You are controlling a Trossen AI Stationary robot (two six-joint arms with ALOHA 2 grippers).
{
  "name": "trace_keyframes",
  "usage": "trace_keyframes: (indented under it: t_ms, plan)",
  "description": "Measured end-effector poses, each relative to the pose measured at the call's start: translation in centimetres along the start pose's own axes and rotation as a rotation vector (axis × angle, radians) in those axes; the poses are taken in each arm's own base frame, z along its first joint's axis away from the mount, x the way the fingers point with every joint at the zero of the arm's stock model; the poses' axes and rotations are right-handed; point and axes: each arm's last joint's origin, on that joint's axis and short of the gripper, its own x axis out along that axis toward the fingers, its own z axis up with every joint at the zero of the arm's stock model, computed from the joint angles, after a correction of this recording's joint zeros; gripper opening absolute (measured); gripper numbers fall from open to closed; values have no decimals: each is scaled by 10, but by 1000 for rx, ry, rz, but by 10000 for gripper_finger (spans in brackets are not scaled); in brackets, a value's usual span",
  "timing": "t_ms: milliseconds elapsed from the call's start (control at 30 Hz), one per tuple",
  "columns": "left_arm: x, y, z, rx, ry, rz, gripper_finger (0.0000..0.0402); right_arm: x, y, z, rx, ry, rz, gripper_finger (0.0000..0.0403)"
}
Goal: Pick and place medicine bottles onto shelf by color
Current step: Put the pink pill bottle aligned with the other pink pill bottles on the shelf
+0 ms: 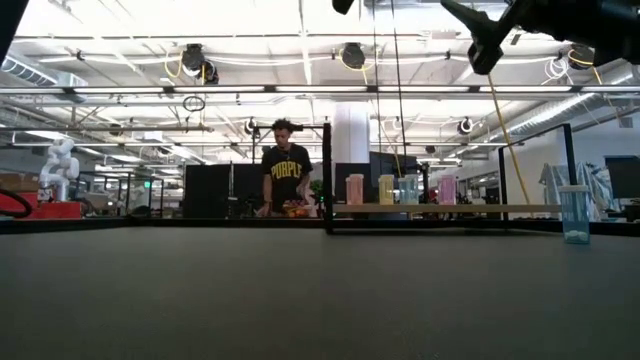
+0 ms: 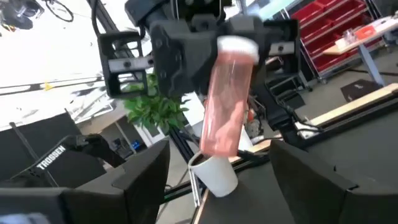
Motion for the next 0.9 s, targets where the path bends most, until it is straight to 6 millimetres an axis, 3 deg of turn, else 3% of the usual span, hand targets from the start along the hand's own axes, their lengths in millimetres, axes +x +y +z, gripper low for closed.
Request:
trace_keyframes:
  t_ms: [367, 900]
  plan:
    - [2, 4, 2, 21, -3, 10, 123, 9, -4, -3, 66, -18, 18, 228]
    - [1, 3, 1, 20, 0, 8, 124, 18, -5, -1, 87, -3, 9, 112]
